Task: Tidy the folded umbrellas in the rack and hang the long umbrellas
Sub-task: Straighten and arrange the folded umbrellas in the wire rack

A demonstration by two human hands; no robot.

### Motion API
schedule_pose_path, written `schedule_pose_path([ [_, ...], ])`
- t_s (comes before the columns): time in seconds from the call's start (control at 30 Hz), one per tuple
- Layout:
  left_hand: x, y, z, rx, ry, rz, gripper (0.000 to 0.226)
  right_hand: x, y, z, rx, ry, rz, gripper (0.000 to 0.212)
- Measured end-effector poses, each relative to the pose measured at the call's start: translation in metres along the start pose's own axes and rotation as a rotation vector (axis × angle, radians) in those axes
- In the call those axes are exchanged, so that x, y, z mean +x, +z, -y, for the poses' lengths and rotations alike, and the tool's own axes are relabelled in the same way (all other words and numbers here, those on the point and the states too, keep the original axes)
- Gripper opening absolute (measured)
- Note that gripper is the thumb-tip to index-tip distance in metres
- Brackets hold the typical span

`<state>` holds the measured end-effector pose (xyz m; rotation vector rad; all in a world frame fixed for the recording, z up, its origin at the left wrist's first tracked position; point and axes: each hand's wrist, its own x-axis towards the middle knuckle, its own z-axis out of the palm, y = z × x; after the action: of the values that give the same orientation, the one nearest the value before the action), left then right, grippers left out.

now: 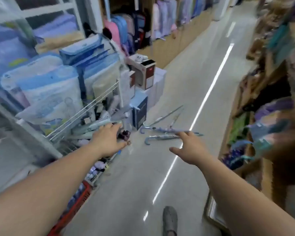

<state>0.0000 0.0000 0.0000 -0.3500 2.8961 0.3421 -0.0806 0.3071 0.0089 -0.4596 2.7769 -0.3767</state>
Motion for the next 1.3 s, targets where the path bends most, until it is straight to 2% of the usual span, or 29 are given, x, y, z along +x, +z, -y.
schedule_pose_path([
  [0.17, 0.027, 0.0, -0.004, -0.02, -0.237, 0.065, 0.088, 0.096, -0.009, 0.001, 0.064, -0.122, 0.155, 0.073],
  [0.4, 0.037, 0.011, 0.033, -0.219, -0.545, 0.051, 0.086, 0.202, 0.0, 0.069, -0.04, -0.398, 0.332, 0.066],
  [0.67, 0.068, 0.058, 0.099, -0.466, -0.732, 0.073, 0.09, 0.271, 0.046, 0.133, -0.168, -0.471, 0.522, 0.064],
  [0.93, 0.119, 0.099, 0.135, -0.574, -0.869, 0.103, 0.087, 0.348, 0.102, 0.174, -0.263, -0.584, 0.614, 0.062],
  [1.1, 0.135, 0.14, 0.136, -0.64, -1.013, 0.075, 0.085, 0.385, 0.163, 0.204, -0.28, -0.795, 0.667, 0.052],
  [1.2, 0.141, 0.162, 0.132, -0.662, -1.126, 0.019, 0.078, 0.392, 0.194, 0.219, -0.179, -0.952, 0.63, 0.039],
  [1.3, 0.147, 0.177, 0.132, -0.795, -1.206, -0.113, 0.081, 0.384, 0.218, 0.235, -0.042, -1.036, 0.632, 0.042],
])
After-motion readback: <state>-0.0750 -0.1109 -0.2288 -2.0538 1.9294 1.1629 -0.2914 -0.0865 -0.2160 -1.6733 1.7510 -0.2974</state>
